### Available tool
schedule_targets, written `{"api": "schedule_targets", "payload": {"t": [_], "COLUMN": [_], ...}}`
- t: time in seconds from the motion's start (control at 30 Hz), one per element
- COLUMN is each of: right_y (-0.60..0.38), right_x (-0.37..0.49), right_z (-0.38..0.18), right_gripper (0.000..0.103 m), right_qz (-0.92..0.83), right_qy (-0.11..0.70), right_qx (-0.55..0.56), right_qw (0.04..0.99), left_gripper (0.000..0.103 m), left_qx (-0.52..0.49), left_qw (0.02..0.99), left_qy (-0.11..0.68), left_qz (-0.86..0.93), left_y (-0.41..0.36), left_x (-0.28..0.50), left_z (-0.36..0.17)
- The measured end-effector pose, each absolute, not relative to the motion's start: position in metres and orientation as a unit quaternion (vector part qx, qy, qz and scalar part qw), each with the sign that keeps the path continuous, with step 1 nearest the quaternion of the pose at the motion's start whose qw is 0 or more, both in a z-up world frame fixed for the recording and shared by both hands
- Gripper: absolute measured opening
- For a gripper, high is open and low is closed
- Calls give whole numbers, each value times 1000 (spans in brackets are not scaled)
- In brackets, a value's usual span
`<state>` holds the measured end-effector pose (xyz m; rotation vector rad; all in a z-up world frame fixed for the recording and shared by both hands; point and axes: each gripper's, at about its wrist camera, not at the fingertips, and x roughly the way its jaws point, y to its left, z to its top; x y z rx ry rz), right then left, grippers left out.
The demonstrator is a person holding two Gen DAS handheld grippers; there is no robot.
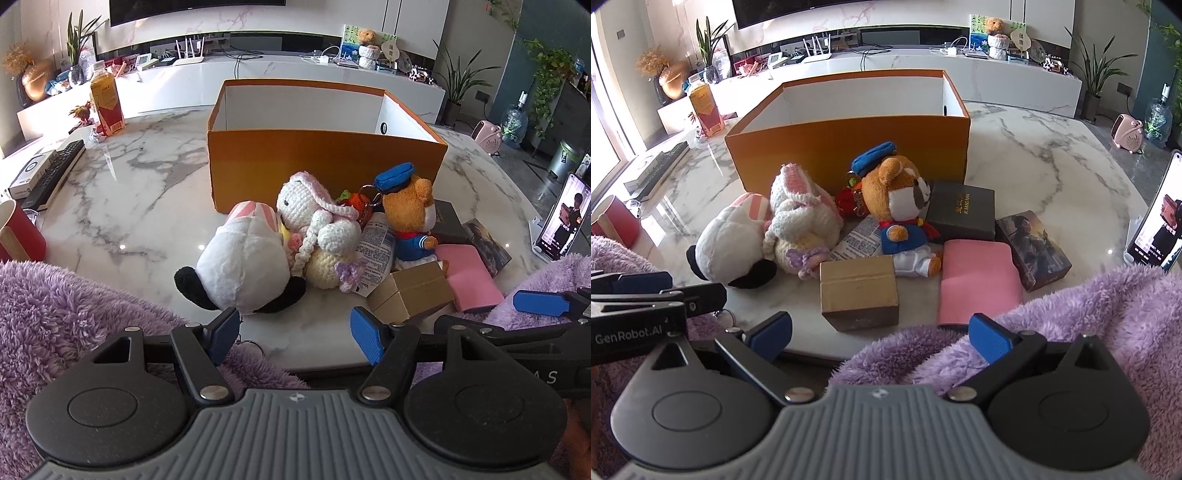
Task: Organize objects
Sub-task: 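Reach the right gripper to the small brown cardboard box and grasp it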
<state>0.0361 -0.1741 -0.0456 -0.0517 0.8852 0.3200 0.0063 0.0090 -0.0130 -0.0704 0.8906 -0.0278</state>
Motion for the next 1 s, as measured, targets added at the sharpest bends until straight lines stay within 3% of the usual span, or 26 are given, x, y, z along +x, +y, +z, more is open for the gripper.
{"api": "schedule_targets", "payload": {"t": [0.2,0.5,0.8,1.0], "right_y": [-171,-176,-159,-148], "right_x": [47,64,80,94], "right_z": [-49,-55,-64,-73], "right_gripper": [95,85,85,76], "right_qz": [159,145,181,190], "right_qy": [432,441,455,477], "right_qx": [-28,-24,-35,-45], "right_qw": [887,885,871,857], "left_gripper": [69,64,65,66], "left_qx": [-32,-22,-6,11], "left_qw": [898,891,883,881], "left_qy": [439,451,468,474], "left_qz": [-27,-59,-28,-15], "left_y": [6,-5,11,13], "left_x": [15,31,47,56], "left_z": [-17,-24,-28,-31]}}
